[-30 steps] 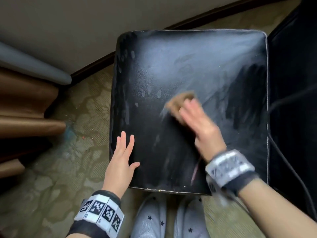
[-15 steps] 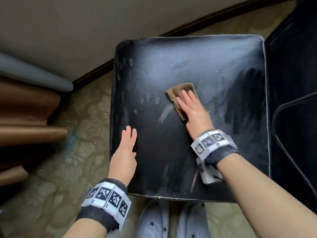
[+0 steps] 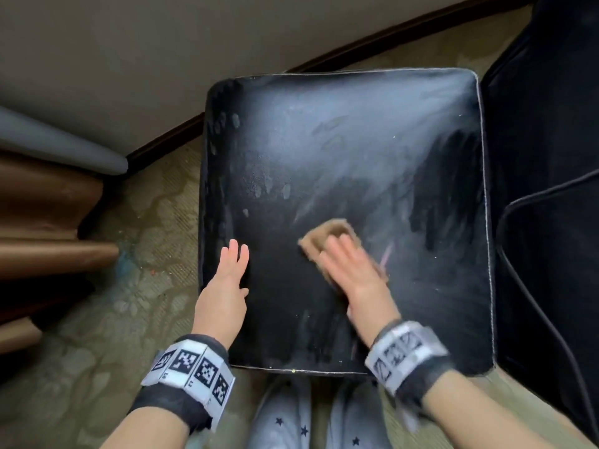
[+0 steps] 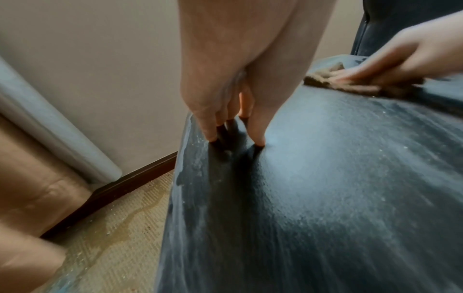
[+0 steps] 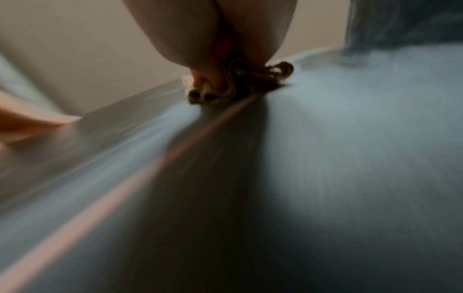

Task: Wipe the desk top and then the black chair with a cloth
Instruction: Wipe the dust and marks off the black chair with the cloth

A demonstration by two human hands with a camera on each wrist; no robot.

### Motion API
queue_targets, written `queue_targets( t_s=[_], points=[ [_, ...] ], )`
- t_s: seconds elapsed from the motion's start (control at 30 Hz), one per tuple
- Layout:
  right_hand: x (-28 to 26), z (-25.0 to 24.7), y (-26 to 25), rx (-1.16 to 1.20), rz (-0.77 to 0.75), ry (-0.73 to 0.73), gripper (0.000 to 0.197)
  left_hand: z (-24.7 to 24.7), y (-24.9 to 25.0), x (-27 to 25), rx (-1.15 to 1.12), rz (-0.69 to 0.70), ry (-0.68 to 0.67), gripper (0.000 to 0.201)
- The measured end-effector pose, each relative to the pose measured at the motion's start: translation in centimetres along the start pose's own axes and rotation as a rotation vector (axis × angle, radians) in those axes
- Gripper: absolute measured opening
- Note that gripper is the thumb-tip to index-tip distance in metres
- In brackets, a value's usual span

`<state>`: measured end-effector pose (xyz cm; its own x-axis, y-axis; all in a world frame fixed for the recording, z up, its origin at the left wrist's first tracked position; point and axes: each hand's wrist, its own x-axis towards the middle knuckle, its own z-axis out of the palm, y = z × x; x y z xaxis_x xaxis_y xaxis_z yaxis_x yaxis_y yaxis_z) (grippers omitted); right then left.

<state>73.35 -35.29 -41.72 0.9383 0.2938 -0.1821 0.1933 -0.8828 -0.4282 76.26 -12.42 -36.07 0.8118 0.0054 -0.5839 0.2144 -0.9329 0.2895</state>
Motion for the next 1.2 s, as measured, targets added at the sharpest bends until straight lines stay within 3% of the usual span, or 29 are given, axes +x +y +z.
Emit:
queue_targets(
  t_s=[0.03,0.07,0.13,0.17,0.2,0.27,0.37,0.4,0.5,0.53,0.6,0.67,0.73,0.8,0.83,0.97,1.0,1.07,1.17,1.2],
  points=[
    [-2.7,1.5,-1.5,0.053,-0.168,-0.059,0.066,-0.1,0.0,0.1,-0.007,-0.002,-0.001,0.073],
    [-6.5,3.2,-3.2,0.17,-0.187,-0.176,0.052,-0.1,0.0,0.1,-0.007,-0.003,0.001,0.073],
    [-11.8,5.0,-4.8,0.275,-0.324,-0.374,0.047,-0.1,0.2,-0.1,0.019,-0.013,-0.003,0.073],
    [-11.2,4.5,-4.2,0.231,-0.33,-0.367,0.046,0.0,0.4,-0.1,0.037,-0.008,-0.003,0.072],
    [-9.9,3.5,-3.4,0.133,-0.328,-0.253,0.044,0.0,0.5,-0.2,0.056,0.004,-0.001,0.072],
    [-6.5,0.6,-1.0,0.23,-0.269,-0.15,0.045,0.1,0.6,-0.1,0.074,0.016,0.004,0.071],
    [-3.9,-0.2,-0.4,0.201,-0.039,0.034,0.06,0.4,0.7,-0.2,0.108,0.001,0.017,0.071],
    [-4.8,0.8,-0.9,0.192,-0.062,0.028,0.059,0.6,0.9,-0.2,0.12,0.013,0.033,0.071],
    [-9.0,3.8,-3.1,0.101,-0.327,0.017,0.044,1.4,2.5,-0.1,0.078,0.141,0.036,0.08],
    [-9.4,3.7,-2.2,0.193,-0.304,0.005,0.045,1.9,3.1,-0.1,0.085,0.188,0.001,0.085],
    [-9.1,1.8,1.3,0.202,-0.107,0.034,0.053,2.7,4.2,0.2,0.162,0.229,-0.059,0.095],
    [-8.6,-0.4,5.6,0.132,0.352,0.2,0.076,3.1,4.6,0.2,0.215,0.204,-0.068,0.098],
    [-8.3,-1.8,8.2,0.18,0.766,0.35,0.082,3.1,4.8,0.2,0.224,0.181,-0.065,0.098],
    [-7.6,-2.1,7.0,0.126,0.895,0.378,0.086,3.1,5.1,0.1,0.25,0.171,-0.059,0.098],
    [-7.1,-1.6,5.6,0.089,0.825,0.375,0.087,3.2,5.3,0.2,0.263,0.166,-0.055,0.098],
    [-6.2,3.0,-2.2,0.051,0.055,0.196,0.059,3.5,5.4,0.2,0.263,0.164,-0.049,0.099],
    [-6.1,2.9,-2.6,0.059,-0.056,0.159,0.051,3.5,5.2,0.2,0.253,0.167,-0.048,0.099],
    [-5.6,1.3,0.1,0.037,-0.041,0.15,0.047,3.5,5.0,0.1,0.239,0.16,-0.047,0.099],
    [-4.9,-2.0,5.2,0.065,0.392,0.305,0.063,3.6,5.1,0.0,0.24,0.154,-0.039,0.099],
    [-4.7,-2.0,4.9,0.057,0.468,0.324,0.068,3.7,5.2,-0.1,0.248,0.15,-0.037,0.099]
  ],
)
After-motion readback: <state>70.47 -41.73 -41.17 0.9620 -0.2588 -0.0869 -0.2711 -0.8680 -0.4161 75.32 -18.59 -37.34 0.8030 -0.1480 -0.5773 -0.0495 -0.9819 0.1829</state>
